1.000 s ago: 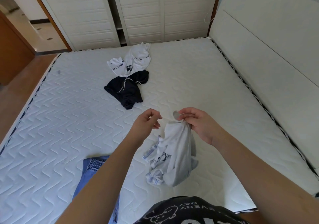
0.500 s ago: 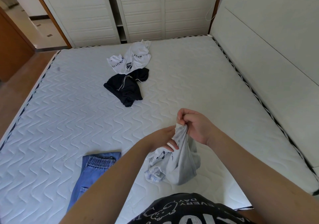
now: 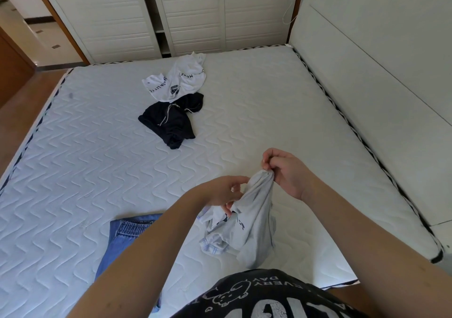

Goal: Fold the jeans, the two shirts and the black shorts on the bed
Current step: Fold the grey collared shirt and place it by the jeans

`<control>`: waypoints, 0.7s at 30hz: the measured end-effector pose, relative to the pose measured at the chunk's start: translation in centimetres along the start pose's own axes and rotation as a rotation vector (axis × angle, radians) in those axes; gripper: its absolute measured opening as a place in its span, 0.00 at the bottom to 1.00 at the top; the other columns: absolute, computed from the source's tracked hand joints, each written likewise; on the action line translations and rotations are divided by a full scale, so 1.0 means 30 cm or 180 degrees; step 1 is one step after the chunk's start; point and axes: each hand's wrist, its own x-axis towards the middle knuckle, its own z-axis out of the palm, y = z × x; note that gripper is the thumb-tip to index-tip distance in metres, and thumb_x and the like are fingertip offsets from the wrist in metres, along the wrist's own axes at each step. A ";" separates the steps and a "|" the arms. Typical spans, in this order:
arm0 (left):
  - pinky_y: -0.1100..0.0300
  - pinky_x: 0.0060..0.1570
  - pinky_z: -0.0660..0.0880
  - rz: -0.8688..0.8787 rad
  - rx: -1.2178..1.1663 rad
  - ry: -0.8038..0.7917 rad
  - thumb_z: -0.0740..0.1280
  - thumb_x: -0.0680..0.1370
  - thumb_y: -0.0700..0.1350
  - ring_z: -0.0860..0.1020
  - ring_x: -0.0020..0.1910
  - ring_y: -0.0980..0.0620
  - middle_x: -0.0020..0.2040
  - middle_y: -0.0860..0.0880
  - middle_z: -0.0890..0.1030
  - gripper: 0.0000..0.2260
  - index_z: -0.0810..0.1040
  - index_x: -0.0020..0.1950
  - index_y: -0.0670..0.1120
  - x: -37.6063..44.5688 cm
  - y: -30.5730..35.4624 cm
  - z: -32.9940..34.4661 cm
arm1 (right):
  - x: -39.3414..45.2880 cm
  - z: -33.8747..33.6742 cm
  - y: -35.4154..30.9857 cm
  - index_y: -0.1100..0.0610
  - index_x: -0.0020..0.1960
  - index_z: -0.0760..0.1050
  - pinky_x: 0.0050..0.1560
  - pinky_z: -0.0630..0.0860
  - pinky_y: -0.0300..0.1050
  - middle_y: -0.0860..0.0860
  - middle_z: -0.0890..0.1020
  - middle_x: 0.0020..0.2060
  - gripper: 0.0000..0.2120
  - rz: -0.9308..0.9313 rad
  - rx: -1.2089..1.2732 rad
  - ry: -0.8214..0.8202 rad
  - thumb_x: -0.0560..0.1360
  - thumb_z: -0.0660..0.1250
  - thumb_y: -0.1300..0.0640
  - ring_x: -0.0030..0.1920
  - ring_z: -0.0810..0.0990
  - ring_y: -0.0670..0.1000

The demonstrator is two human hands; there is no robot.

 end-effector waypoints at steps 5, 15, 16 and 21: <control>0.59 0.35 0.78 -0.0203 0.0600 0.0625 0.61 0.83 0.50 0.79 0.31 0.53 0.35 0.52 0.72 0.12 0.76 0.64 0.52 0.023 -0.006 -0.026 | 0.007 0.001 0.034 0.54 0.40 0.76 0.31 0.64 0.37 0.48 0.76 0.32 0.17 0.0255 -0.0817 0.0293 0.77 0.55 0.70 0.33 0.70 0.46; 0.48 0.50 0.73 0.0069 0.0588 0.1124 0.63 0.82 0.52 0.78 0.45 0.43 0.47 0.39 0.79 0.18 0.78 0.45 0.37 0.005 -0.004 -0.023 | 0.006 0.006 0.138 0.59 0.44 0.82 0.56 0.77 0.50 0.56 0.85 0.45 0.22 0.1583 -0.0115 0.0493 0.77 0.65 0.39 0.47 0.83 0.55; 0.49 0.51 0.73 0.0143 0.0487 0.1151 0.63 0.82 0.51 0.79 0.46 0.44 0.47 0.41 0.79 0.16 0.79 0.46 0.38 -0.002 -0.006 -0.019 | 0.010 0.007 0.138 0.59 0.43 0.83 0.58 0.77 0.50 0.56 0.86 0.45 0.23 0.1629 0.0040 0.0477 0.75 0.66 0.38 0.48 0.83 0.55; 0.64 0.47 0.70 0.0360 0.0157 0.1195 0.67 0.80 0.48 0.73 0.43 0.57 0.45 0.53 0.76 0.05 0.79 0.46 0.50 -0.025 -0.025 -0.008 | 0.021 0.015 0.144 0.59 0.56 0.82 0.54 0.80 0.47 0.57 0.85 0.50 0.12 0.1169 -0.0315 0.0388 0.77 0.70 0.53 0.50 0.84 0.54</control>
